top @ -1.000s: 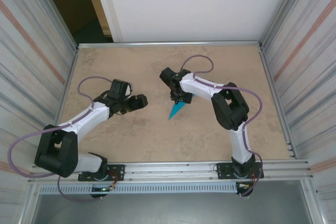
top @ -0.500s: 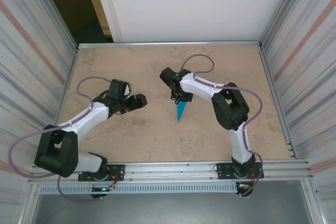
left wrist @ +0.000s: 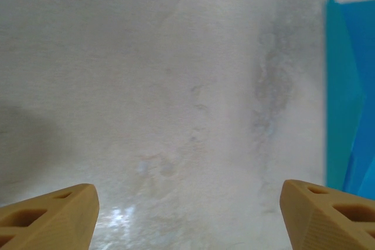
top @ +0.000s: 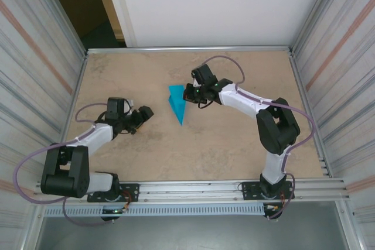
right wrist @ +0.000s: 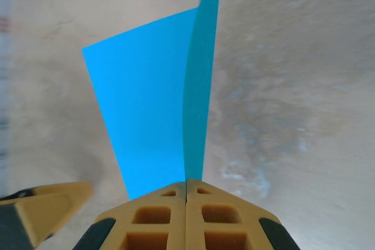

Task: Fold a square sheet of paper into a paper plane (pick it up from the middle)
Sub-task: Turn over a paper plane at the center of the table.

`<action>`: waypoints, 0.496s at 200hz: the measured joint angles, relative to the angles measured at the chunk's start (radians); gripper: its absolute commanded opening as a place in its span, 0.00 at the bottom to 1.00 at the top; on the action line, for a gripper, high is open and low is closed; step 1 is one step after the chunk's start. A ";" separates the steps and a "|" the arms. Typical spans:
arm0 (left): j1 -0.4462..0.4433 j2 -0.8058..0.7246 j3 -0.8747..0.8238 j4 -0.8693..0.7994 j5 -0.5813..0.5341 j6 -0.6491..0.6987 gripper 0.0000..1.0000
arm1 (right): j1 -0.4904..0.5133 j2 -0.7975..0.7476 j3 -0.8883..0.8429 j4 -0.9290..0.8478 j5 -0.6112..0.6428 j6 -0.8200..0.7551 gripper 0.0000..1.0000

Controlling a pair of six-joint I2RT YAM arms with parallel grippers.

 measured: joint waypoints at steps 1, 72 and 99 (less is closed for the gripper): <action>0.000 0.000 -0.001 0.003 0.002 -0.002 0.81 | -0.001 0.000 -0.006 0.011 -0.008 0.000 0.00; -0.058 0.022 -0.049 0.184 0.045 -0.113 0.77 | -0.065 0.057 -0.229 0.366 -0.277 0.061 0.01; -0.121 0.082 -0.029 0.194 0.042 -0.124 0.73 | -0.093 0.058 -0.291 0.431 -0.310 0.079 0.03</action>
